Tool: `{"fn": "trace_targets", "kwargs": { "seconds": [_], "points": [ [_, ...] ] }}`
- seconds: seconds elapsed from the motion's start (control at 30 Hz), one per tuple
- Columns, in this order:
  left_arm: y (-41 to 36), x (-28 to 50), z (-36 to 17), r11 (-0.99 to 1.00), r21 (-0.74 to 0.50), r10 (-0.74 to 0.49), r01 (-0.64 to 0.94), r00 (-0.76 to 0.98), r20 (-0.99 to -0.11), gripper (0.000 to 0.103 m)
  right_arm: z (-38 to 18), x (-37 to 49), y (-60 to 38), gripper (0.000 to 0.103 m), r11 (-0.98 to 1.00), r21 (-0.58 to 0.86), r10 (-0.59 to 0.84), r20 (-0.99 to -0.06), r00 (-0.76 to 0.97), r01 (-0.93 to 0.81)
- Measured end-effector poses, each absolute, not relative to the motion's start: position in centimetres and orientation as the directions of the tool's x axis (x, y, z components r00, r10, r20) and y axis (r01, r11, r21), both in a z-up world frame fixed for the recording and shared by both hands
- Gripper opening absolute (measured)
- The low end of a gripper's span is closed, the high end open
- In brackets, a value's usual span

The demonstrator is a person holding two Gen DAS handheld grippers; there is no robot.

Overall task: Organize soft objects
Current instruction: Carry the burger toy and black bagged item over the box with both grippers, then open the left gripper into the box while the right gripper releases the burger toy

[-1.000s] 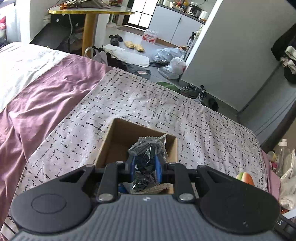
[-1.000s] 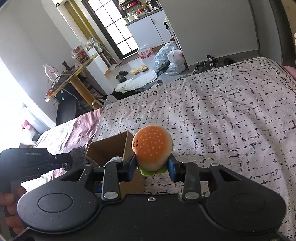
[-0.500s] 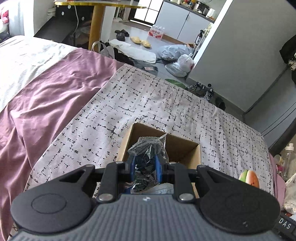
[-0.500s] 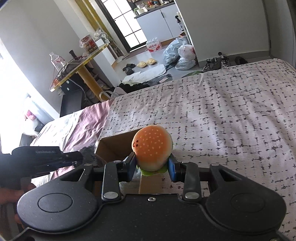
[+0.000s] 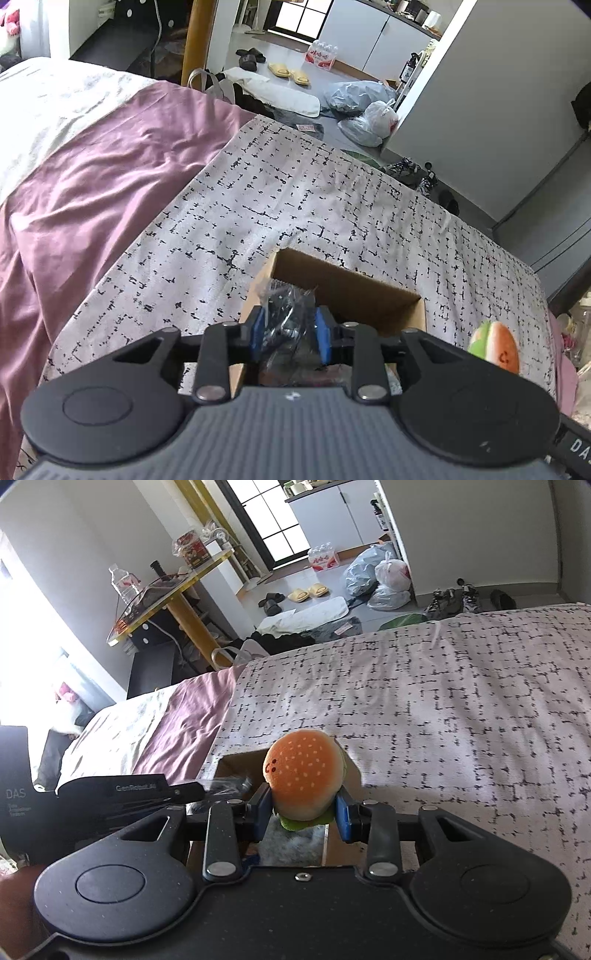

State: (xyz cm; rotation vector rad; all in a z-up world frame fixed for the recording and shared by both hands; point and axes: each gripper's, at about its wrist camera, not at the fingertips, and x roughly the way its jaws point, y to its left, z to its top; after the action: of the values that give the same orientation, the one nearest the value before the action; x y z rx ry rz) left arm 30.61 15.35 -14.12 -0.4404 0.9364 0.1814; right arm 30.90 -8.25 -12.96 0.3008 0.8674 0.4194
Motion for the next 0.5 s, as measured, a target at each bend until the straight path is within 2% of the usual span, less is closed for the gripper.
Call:
{"fn": "trace_targets", "kwargs": {
  "seconds": [0.2, 0.5],
  "points": [
    [16.2, 30.3, -13.9, 0.884, -0.32, -0.059, -0.34, 0.598, -0.799, 0.04, -13.2, 31.9, -6.3, 0.035, 0.868, 0.426, 0.493, -0.675, 0.548, -0.255],
    [18.0, 29.0, -13.2, 0.87, -0.325, -0.044, -0.37, 0.599, -0.799, 0.041, -13.8, 33.5, -3.7, 0.036, 0.847, 0.462, 0.529, -0.685, 0.501, -0.262]
  ]
}}
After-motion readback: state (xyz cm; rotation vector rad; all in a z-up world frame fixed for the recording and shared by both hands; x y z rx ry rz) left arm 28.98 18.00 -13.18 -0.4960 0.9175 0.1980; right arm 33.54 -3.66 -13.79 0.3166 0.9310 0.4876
